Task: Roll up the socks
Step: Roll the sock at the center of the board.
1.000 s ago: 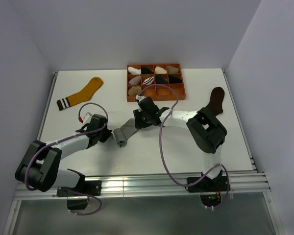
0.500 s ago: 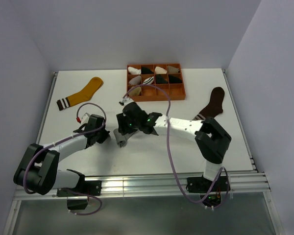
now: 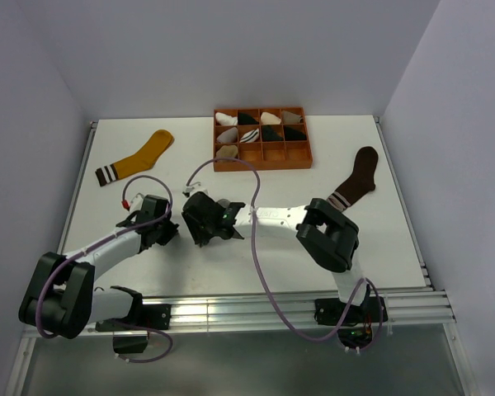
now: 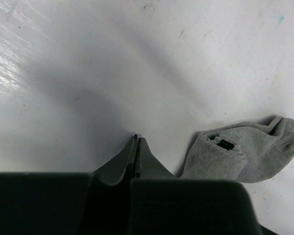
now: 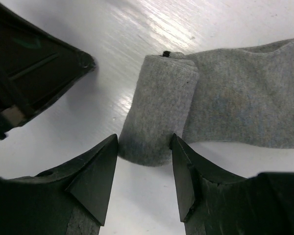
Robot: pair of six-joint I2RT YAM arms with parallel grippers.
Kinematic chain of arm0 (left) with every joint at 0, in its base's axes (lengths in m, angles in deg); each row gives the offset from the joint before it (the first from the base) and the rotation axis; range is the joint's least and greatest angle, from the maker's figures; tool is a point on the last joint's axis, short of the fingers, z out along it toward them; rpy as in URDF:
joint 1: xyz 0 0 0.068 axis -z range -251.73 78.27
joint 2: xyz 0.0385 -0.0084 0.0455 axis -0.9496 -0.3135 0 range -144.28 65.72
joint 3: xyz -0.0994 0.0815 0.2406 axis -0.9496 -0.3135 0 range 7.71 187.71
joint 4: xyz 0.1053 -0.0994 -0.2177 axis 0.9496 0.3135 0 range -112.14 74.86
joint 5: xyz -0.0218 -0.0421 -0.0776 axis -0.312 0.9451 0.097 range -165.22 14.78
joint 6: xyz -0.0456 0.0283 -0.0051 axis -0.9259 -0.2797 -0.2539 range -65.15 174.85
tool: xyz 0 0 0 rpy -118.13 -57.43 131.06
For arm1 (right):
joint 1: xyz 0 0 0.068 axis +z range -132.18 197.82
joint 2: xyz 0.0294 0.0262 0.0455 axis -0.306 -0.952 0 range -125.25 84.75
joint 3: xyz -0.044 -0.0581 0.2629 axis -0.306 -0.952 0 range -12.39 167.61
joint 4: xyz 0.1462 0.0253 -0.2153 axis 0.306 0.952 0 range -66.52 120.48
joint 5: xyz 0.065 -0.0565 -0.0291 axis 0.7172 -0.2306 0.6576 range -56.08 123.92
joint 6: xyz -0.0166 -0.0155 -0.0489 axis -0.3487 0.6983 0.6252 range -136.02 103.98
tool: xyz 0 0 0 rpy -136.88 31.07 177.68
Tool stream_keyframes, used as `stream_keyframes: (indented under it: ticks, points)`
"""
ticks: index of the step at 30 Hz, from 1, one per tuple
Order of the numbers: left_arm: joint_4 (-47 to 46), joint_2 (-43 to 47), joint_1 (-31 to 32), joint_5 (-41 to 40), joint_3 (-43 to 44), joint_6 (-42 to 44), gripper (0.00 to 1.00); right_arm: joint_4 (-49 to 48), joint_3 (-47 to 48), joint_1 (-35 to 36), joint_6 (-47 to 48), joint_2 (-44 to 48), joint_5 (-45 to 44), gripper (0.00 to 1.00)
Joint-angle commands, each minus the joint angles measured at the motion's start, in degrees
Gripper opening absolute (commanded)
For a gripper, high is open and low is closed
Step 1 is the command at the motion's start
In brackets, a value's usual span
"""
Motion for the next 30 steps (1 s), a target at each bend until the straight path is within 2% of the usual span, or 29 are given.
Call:
stream_keyframes:
  ticks: [1, 6, 9, 11, 12, 15, 16, 23, 26, 30]
  points:
    - [-1.2, 1.4, -0.2, 1.8, -0.5, 2.0, 0.02, 0.5, 2.0, 0.3, 0.9, -1.1, -3.8, 0.55]
    - [-3.4, 0.7, -0.2, 4.5, -0.7, 2.9, 0.02, 1.1, 1.0, 0.1, 0.3, -3.2, -5.5, 0.55]
    - [-4.8, 0.4, -0.2, 6.6, -0.7, 3.6, 0.03, -0.2, -0.2, -0.5, 0.6, -3.5, -3.8, 0.50]
    - [-6.2, 0.4, -0.2, 7.6, -0.7, 4.6, 0.04, -1.7, -1.7, -1.0, 1.4, -2.7, -2.0, 0.36]
    - [-6.9, 0.4, -0.2, 9.0, -0.7, 5.2, 0.06, -2.0, -2.0, -1.5, 1.6, -2.4, -1.6, 0.25]
    - [-9.2, -0.2, -0.2, 9.6, -0.4, 5.8, 0.10, -3.8, -4.4, -2.1, 4.0, 0.0, 1.1, 0.05]
    - [-9.3, -0.5, -0.2, 10.7, 0.4, 6.1, 0.11, -4.8, -5.7, -2.4, 4.8, 0.7, 1.6, 0.01]
    - [-10.5, -6.9, -1.7, 15.0, 6.0, 8.4, 0.15, -6.8, -9.2, -2.5, 16.1, 4.0, 5.5, 0.00]
    - [-10.2, -8.9, -3.0, 17.2, 8.8, 10.2, 0.22, -7.2, -9.9, -2.5, 19.0, 4.1, 7.6, 0.00]
    - [-10.9, -11.2, -3.6, 20.5, 11.1, 12.5, 0.37, -8.6, -11.4, -2.5, 21.5, 4.8, 8.6, 0.00]
